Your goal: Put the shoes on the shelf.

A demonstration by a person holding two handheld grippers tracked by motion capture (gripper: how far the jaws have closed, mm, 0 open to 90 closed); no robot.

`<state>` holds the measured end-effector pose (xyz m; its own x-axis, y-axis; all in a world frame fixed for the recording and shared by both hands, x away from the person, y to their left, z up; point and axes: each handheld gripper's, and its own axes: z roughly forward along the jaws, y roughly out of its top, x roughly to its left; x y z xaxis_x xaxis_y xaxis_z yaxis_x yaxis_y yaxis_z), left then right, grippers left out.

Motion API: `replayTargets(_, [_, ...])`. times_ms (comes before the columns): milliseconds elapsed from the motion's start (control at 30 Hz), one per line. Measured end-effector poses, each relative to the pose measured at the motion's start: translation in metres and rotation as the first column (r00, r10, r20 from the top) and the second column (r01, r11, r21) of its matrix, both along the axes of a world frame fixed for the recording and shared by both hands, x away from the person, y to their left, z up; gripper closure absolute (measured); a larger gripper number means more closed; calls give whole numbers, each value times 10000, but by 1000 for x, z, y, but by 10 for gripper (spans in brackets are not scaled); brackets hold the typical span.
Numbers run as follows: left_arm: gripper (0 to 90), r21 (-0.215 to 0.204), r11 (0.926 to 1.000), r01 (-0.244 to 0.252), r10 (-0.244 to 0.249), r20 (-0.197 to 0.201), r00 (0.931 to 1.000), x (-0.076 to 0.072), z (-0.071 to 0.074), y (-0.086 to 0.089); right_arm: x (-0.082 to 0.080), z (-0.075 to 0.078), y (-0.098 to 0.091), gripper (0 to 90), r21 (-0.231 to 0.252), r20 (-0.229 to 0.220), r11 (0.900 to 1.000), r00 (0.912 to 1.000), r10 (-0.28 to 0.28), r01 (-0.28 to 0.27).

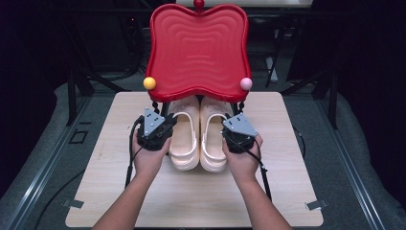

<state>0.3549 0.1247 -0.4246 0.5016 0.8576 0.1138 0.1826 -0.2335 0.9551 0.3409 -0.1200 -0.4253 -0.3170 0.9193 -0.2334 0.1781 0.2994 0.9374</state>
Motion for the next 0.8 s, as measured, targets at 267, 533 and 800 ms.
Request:
replayTargets(267, [808, 143, 9999, 4, -4, 6, 10000, 13, -13, -3, 14, -11, 9, 807, -178, -111, 9998, 9999, -13, 11])
replayTargets(533, [778, 17, 9999, -148, 148, -44, 9999, 10, -17, 0, 12, -16, 10, 756, -188, -446, 9996, 9988, 195, -204])
replayTargets(800, [731, -248, 9994, -235, 222, -495, 9985, 10, -15, 2, 11, -15, 10, 717, -88, -618, 9996, 9978, 259, -265])
